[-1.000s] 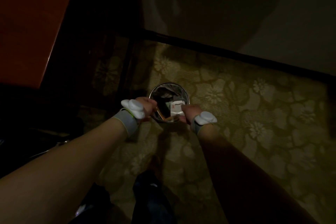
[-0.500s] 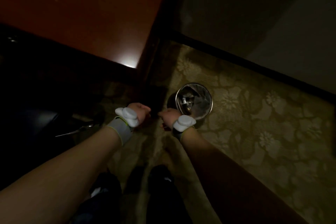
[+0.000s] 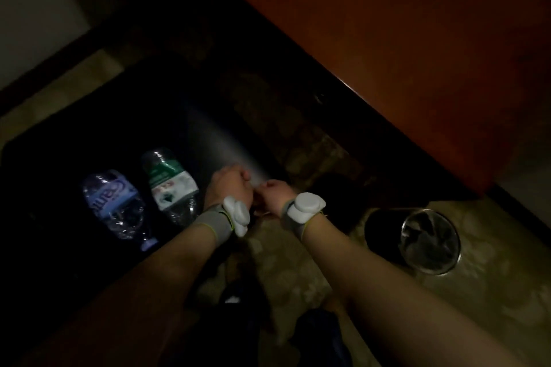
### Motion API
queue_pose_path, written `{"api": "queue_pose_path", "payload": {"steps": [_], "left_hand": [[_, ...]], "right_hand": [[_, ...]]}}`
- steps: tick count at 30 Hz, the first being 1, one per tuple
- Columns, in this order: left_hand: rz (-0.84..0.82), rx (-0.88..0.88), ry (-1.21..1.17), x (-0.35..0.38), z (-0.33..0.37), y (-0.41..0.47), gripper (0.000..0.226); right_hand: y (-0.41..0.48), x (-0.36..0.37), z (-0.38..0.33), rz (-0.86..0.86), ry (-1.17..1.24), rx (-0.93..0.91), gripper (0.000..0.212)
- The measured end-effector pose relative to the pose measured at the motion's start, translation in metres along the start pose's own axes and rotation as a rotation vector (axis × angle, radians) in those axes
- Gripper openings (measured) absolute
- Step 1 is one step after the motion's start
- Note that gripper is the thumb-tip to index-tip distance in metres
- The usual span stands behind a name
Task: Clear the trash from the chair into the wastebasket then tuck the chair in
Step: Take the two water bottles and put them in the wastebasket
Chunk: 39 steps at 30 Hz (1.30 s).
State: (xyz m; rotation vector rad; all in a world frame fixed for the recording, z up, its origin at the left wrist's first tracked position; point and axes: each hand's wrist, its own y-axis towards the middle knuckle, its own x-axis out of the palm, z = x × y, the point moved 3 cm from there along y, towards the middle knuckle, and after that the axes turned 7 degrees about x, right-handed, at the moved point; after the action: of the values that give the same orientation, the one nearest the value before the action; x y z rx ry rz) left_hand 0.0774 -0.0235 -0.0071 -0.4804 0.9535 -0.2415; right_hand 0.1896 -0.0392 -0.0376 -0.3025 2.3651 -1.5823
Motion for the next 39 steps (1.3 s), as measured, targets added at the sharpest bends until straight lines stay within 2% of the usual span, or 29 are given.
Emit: {"api": "queue_pose_path", "payload": {"steps": [2,5,7,8,10,11,17,19,21,23,25,27,30,32,35,39], "left_hand": [[0.061,0.016,0.108,-0.032,-0.03,0.005,0.025],[0.133,-0.017,0.224,-0.065,-0.072,0.007,0.035],[0.122,-0.082,0.253,-0.077,-0.098,0.009,0.048],[0.105,-0.124,0.229,-0.08,-0.11,0.011,0.053],[0.071,-0.216,0.074,-0.082,-0.13,0.012,0.058],[0.057,-0.239,-0.002,-0.078,-0.132,0.013,0.058],[0.072,-0.257,-0.093,-0.065,-0.142,0.012,0.068],[0.051,-0.22,-0.103,-0.069,-0.149,0.012,0.069],[0.06,-0.163,0.035,-0.078,-0.158,0.011,0.066],[0.157,-0.115,0.233,-0.09,-0.164,0.009,0.061],[0.242,-0.131,0.302,-0.099,-0.171,0.006,0.065],[0.236,-0.276,0.218,-0.099,-0.184,0.005,0.079],[0.167,-0.453,-0.108,-0.089,-0.196,0.003,0.103],[0.187,-0.463,-0.204,-0.084,-0.197,0.004,0.111],[0.197,-0.476,-0.258,-0.082,-0.196,0.007,0.114],[0.161,-0.479,-0.195,-0.082,-0.178,0.007,0.11]], "right_hand": [[-0.001,0.032,-0.026,-0.022,-0.04,-0.021,0.009],[0.003,0.071,-0.06,-0.035,-0.193,-0.121,0.022],[0.002,0.094,-0.078,-0.002,-0.302,-0.17,0.009],[0.001,0.101,-0.085,0.02,-0.338,-0.176,0.008],[0.004,0.112,-0.095,0.038,-0.41,-0.168,0.03],[0.006,0.109,-0.095,0.043,-0.44,-0.169,0.033],[0.015,0.115,-0.089,0.114,-0.54,-0.17,0.022],[0.017,0.118,-0.087,0.128,-0.598,-0.122,0.029],[0.023,0.119,-0.086,0.114,-0.657,-0.08,0.037],[0.022,0.122,-0.087,0.082,-0.702,-0.078,0.035],[0.019,0.123,-0.089,0.081,-0.708,-0.095,0.034],[0.017,0.127,-0.088,0.073,-0.698,-0.107,0.033],[0.011,0.132,-0.089,0.079,-0.647,-0.145,0.021],[0.005,0.132,-0.089,0.099,-0.614,-0.172,0.016],[-0.005,0.127,-0.086,0.112,-0.566,-0.197,0.029],[-0.013,0.105,-0.082,0.139,-0.504,-0.187,0.025]]}}
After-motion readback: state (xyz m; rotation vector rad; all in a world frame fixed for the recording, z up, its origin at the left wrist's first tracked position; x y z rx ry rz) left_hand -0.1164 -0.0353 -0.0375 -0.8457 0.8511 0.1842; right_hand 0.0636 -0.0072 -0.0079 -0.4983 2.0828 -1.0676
